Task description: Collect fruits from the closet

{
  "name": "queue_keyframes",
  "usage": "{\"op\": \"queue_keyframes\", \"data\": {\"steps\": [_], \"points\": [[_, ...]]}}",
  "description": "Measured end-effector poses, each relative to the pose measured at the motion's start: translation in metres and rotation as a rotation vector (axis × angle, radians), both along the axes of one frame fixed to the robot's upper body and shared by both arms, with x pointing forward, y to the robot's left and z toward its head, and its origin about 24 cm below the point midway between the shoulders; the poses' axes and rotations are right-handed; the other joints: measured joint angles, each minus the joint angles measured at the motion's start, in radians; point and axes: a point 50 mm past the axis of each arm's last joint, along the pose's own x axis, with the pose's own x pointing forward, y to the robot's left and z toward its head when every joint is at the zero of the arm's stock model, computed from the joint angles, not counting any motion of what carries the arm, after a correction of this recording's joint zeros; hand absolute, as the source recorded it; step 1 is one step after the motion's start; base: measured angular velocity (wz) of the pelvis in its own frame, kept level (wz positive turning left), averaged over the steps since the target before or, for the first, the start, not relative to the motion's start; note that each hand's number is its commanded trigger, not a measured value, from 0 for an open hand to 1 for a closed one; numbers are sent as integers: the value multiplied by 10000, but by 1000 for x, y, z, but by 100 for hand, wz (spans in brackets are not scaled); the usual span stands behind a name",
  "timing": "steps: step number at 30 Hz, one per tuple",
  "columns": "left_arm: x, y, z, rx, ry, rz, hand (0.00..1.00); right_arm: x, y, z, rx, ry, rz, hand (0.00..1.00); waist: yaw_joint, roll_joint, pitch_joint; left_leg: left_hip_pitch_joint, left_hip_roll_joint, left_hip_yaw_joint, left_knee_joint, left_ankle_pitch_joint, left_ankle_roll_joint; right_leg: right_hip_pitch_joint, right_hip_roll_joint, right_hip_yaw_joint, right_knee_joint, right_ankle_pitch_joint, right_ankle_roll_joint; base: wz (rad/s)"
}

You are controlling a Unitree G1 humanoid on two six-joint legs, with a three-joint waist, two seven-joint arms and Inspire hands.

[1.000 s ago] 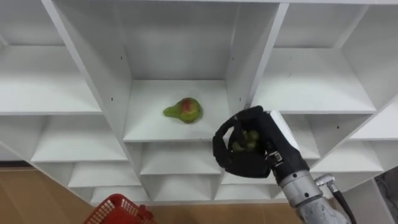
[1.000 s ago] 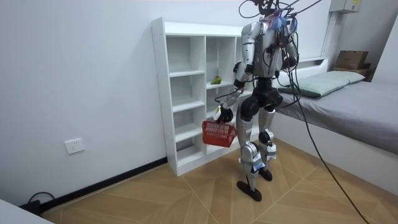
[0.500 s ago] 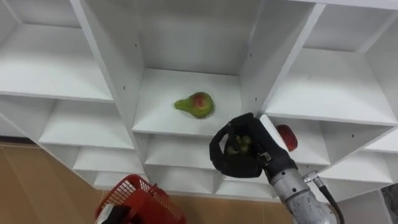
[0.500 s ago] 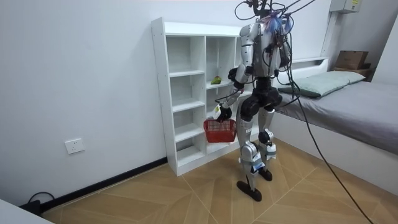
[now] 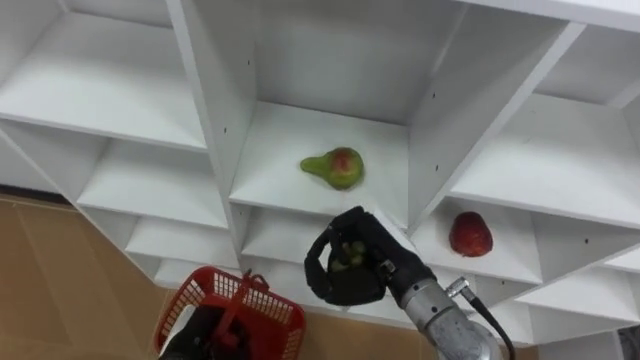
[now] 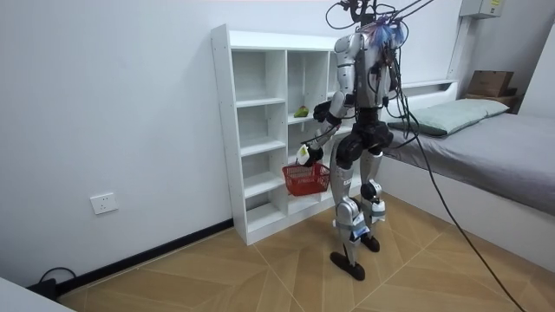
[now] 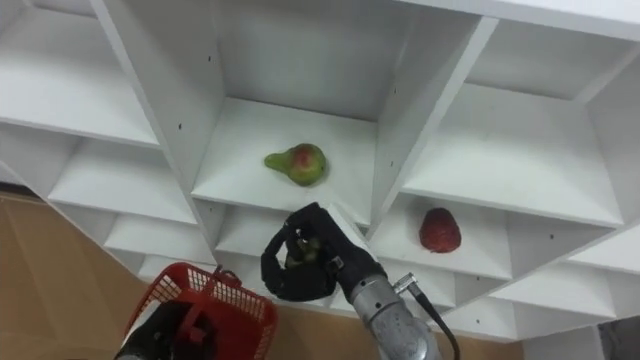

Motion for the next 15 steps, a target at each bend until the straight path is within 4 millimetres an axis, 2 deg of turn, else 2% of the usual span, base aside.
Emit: {"op": "queue_keyframes", "data": {"steps": [10,13,15], "points": [[2,-4,0,-221,4,-116,100,3,-1,-14,-243,597,8,100,134,-92,3,-248,-20,-332,154,7,-11,-41,-53,-337,0,-1,0,10],[7,-6,2,-263,-125,-162,100,6,1,-16,-279,708,61,100,131,-174,34,-370,-33,-484,215,17,-22,-60,-85,-549,-5,-1,0,14],[10,-10,3,-363,-203,-174,100,6,1,-17,-278,763,52,100,180,-263,15,-400,-37,-533,211,49,-30,-74,-90,-594,-11,-1,0,11]]}}
